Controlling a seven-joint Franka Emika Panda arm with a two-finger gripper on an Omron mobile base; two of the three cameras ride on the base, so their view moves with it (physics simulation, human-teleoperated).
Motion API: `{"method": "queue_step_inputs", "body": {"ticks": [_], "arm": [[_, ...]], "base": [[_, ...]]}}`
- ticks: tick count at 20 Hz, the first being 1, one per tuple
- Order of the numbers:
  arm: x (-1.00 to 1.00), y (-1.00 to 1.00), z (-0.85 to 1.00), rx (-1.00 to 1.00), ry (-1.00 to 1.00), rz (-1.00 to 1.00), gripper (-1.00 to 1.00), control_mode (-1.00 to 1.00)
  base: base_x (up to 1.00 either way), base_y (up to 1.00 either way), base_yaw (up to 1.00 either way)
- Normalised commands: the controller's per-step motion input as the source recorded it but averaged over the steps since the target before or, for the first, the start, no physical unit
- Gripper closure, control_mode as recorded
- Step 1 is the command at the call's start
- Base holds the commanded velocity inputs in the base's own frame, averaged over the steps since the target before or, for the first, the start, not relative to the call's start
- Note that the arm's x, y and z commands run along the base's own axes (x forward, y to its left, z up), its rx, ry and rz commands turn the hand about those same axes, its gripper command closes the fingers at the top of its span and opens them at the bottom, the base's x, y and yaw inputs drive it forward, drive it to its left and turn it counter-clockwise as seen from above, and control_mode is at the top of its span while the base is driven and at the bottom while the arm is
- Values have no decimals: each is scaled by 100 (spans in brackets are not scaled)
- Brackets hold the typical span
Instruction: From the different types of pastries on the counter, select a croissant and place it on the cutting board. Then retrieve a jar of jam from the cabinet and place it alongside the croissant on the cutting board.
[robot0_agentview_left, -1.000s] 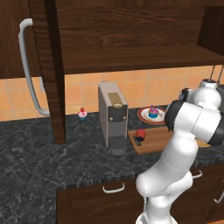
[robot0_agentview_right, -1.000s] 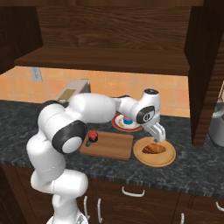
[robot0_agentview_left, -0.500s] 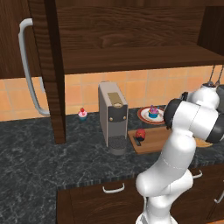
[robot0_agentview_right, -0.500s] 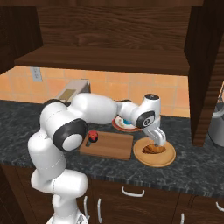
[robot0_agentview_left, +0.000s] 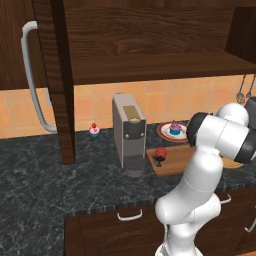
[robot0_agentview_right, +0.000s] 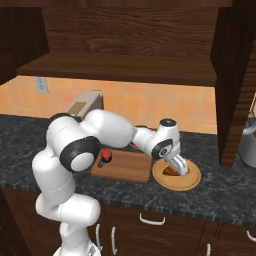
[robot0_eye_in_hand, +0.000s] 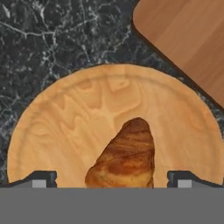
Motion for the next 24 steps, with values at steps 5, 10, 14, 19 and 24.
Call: {"method": "queue_step_inputs", "body": {"ticks": [5, 10, 14, 19, 24], "arm": [[0, 0, -25, 0, 0, 0, -100, -100], [0, -8, -22, 0, -1, 0, -100, -100], [9, -14, -14, 0, -5, 0, -100, -100], [27, 0, -14, 0, -1, 0, -100, -100], [19, 0, -39, 0, 0, 0, -100, -100]], "base": [[0, 0, 0], [0, 0, 0], [0, 0, 0], [0, 0, 0], [0, 0, 0]]}}
